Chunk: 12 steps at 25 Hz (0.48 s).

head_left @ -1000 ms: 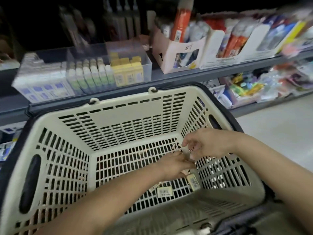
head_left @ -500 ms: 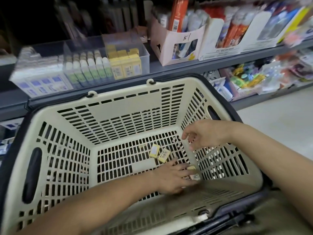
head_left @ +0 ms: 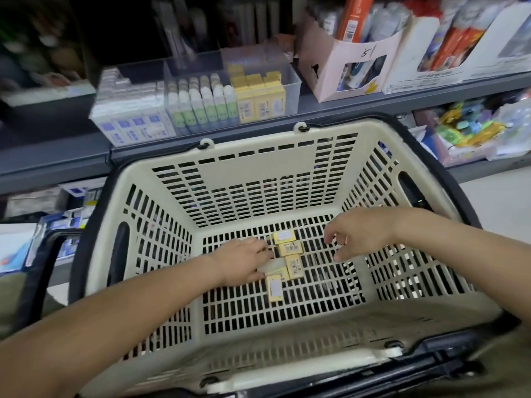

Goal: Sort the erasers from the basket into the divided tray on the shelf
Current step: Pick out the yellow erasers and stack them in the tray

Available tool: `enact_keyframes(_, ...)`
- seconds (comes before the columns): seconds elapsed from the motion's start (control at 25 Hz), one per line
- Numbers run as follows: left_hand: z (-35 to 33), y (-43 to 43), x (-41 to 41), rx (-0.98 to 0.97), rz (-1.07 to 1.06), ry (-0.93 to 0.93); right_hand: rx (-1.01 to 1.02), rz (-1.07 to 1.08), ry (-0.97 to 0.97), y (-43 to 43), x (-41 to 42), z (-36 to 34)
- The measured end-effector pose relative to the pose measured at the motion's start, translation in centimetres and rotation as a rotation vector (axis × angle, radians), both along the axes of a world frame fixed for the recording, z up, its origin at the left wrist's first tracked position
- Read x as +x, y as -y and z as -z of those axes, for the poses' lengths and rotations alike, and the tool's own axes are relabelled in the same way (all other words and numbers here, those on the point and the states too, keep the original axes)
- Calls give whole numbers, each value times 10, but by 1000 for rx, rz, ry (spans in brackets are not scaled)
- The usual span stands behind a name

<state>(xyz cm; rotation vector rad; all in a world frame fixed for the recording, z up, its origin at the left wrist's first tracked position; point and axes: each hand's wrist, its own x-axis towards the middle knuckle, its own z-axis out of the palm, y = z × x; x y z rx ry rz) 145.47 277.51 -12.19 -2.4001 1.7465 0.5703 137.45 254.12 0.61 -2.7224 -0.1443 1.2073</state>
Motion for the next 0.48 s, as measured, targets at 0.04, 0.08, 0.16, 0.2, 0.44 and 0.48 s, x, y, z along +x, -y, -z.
enact_keyframes(0.04,-1,-3,4,-25,-72,-17,-16,-45,1,-11,6,11)
enact_keyframes(0.08,-2,-4,5,-70,-115,-41,-24,-83,15,-22,10,25)
enact_keyframes(0.16,0,-1,-6,-139,-64,-82,-40,-138,77,-42,13,56)
enact_keyframes(0.2,4,1,-15,-134,-5,-95,-47,-144,100,-49,12,71)
enact_keyframes(0.44,11,5,-28,-62,-235,-385,-35,-153,241,-55,0,115)
enact_keyframes(0.48,9,6,-25,-56,-331,-498,-40,-177,273,-56,-2,117)
